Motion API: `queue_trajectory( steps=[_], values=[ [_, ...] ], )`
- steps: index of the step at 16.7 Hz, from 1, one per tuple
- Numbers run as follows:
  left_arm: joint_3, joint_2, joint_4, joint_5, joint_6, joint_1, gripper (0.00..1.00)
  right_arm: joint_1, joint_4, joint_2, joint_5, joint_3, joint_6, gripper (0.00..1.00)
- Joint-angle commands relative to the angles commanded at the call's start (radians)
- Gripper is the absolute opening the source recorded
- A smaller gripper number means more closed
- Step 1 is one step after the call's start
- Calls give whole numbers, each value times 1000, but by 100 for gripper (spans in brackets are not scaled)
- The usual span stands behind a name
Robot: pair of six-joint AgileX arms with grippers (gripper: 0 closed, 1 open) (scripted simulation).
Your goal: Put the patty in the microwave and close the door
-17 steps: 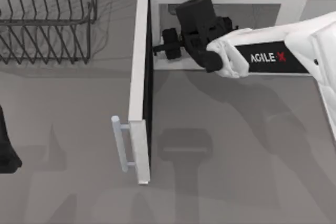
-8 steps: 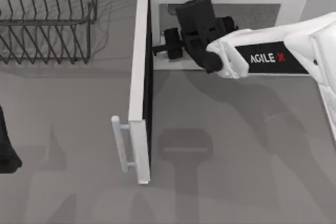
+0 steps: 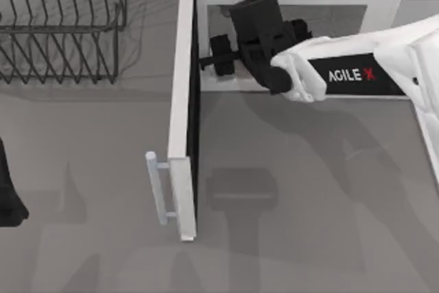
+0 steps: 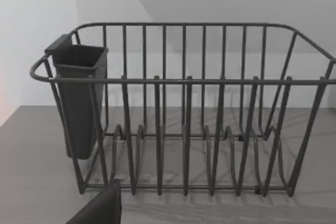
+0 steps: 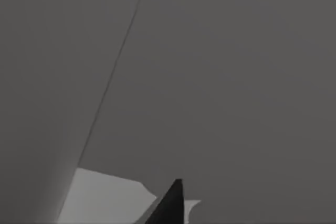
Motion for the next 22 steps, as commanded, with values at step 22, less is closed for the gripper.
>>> queue_trajectory(
  steps=[22],
  values=[
    [0, 0, 0, 0, 0, 0, 100, 300, 219, -431, 205, -736, 229, 100]
  ],
)
